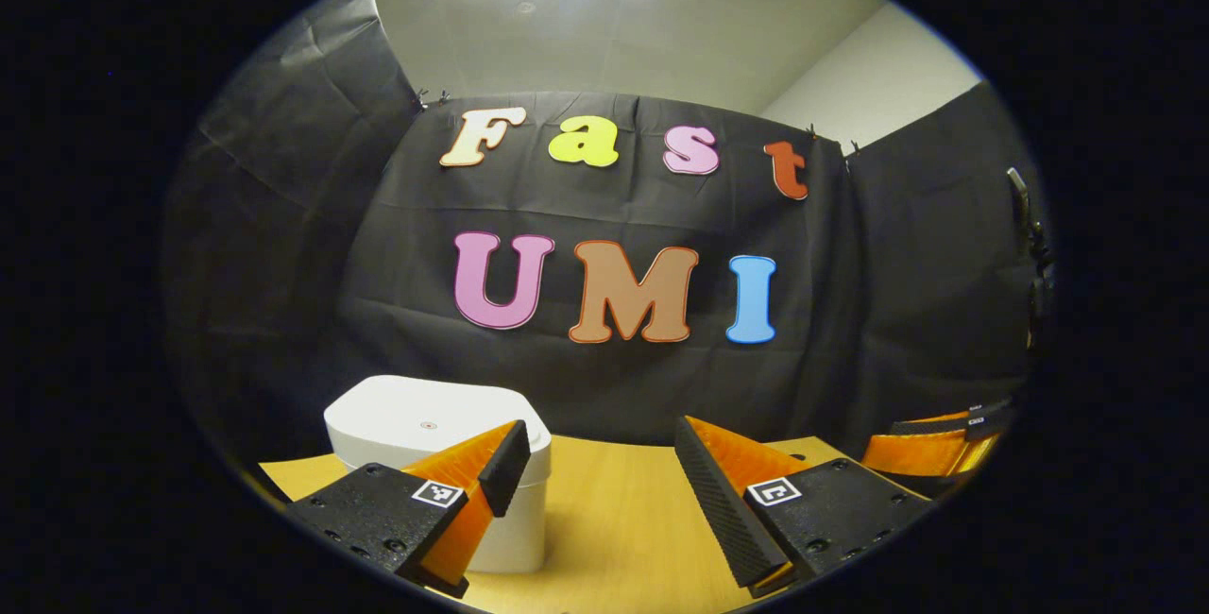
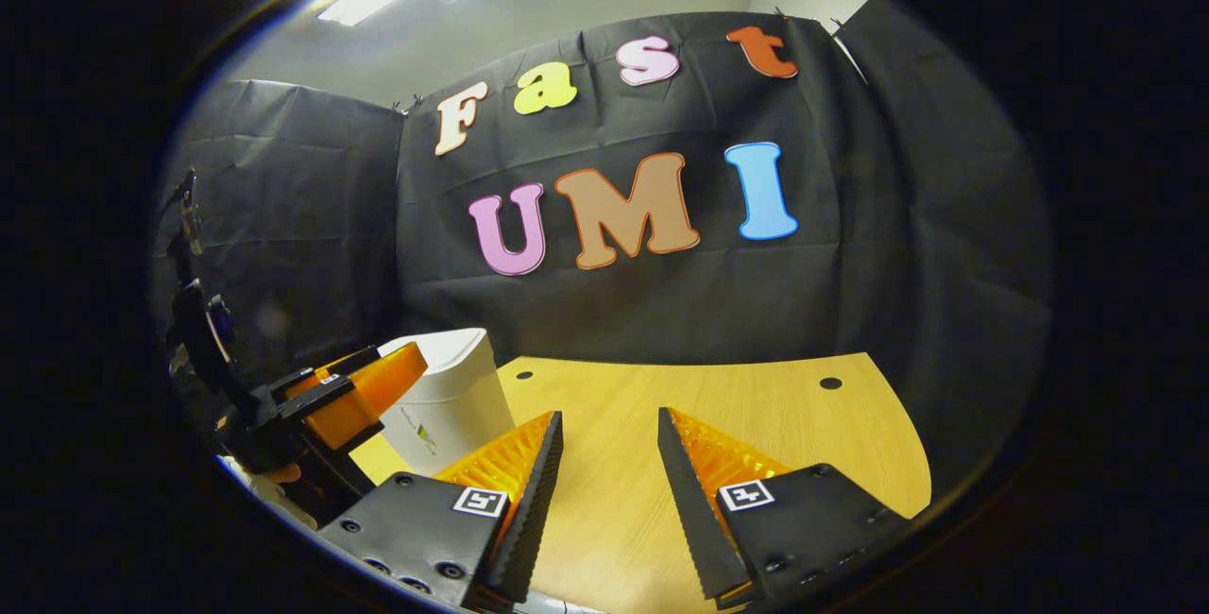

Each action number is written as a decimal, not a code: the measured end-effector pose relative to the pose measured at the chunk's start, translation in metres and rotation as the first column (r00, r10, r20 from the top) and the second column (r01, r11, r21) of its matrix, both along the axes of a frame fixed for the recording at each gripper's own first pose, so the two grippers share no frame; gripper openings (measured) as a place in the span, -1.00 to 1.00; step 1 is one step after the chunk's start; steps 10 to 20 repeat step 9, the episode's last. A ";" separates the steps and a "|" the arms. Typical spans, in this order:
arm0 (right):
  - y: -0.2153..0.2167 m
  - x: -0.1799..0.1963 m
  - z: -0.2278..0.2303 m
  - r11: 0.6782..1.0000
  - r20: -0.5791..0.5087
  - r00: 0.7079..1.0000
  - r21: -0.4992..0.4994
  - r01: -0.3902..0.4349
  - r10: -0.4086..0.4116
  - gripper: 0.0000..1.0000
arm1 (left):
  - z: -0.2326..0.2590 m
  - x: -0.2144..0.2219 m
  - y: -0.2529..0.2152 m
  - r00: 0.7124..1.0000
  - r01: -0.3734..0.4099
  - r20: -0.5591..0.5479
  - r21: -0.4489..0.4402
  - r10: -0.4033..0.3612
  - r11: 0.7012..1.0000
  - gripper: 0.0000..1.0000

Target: Press the lid of the desktop garbage bin to open it, pick up the crumpled paper on the desktop and throw it into the bin, then pick up the pop can on the desktop and drop it into the bin, and finally close the garbage bin lid.

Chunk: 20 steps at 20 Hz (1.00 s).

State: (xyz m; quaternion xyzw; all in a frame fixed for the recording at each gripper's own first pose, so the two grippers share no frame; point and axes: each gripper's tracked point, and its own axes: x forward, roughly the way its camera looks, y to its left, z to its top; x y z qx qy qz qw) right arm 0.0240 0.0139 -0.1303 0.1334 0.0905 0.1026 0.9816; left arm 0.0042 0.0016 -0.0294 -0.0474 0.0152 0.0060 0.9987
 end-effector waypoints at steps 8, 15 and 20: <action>-0.029 -0.011 0.001 0.990 0.002 0.995 0.099 0.096 -0.097 0.32 | -0.009 0.010 -0.034 0.996 0.090 -0.022 -0.061 -0.091 0.994 0.85; -0.030 -0.013 0.001 0.989 0.002 0.995 0.103 0.102 -0.103 0.32 | -0.011 0.012 -0.038 0.994 0.099 -0.027 -0.065 -0.101 0.993 0.85; -0.030 -0.013 0.001 0.989 0.002 0.995 0.103 0.102 -0.103 0.32 | -0.011 0.012 -0.038 0.994 0.099 -0.027 -0.065 -0.101 0.993 0.85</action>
